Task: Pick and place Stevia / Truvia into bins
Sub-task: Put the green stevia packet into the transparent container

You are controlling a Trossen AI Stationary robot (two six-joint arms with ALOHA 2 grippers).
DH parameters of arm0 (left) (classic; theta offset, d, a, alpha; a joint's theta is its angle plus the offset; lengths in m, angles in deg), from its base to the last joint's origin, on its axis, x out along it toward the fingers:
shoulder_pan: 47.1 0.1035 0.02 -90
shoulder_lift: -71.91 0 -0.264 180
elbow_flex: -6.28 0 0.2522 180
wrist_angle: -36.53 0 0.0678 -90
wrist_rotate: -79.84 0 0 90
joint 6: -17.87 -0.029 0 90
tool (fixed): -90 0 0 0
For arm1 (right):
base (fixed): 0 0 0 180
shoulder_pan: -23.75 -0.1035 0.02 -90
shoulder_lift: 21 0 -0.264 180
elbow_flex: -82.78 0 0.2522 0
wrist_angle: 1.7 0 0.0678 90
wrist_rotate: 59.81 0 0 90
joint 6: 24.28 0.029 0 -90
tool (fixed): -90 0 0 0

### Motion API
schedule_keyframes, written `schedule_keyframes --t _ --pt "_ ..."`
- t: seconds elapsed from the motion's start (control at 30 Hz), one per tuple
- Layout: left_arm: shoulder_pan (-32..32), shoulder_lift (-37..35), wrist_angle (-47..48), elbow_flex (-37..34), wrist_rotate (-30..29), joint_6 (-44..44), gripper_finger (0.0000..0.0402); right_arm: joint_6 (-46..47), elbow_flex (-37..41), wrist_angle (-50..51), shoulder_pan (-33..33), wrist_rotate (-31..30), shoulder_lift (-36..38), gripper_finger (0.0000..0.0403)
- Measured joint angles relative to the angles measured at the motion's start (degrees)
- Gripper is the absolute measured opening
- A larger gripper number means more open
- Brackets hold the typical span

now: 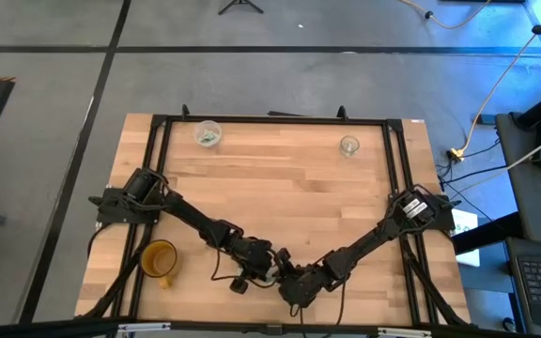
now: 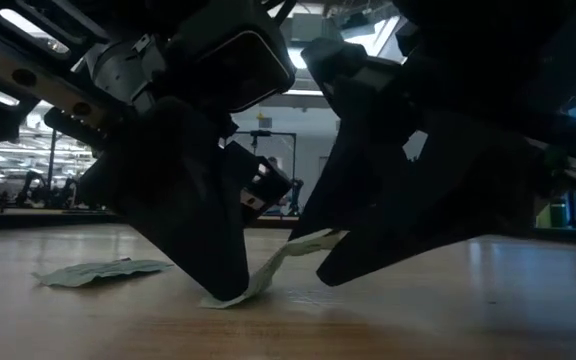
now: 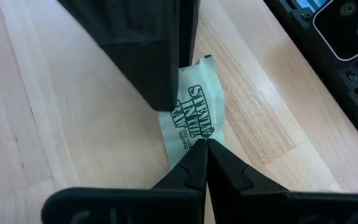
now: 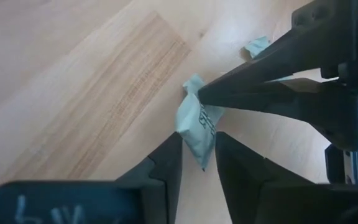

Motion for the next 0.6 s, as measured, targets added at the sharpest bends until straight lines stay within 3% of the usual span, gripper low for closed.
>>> schedule_keyframes --t 0.4,0.6 --pt "-0.1 0.0 -0.2 0.0 -0.6 0.9 0.0004 0.0 0.0 0.0 -0.1 0.0 0.0 0.0026" --pt "-0.1 -1.0 -0.4 -0.1 -2.2 1.5 0.0028 0.0 -0.2 0.4 -0.1 0.1 0.0 0.001"
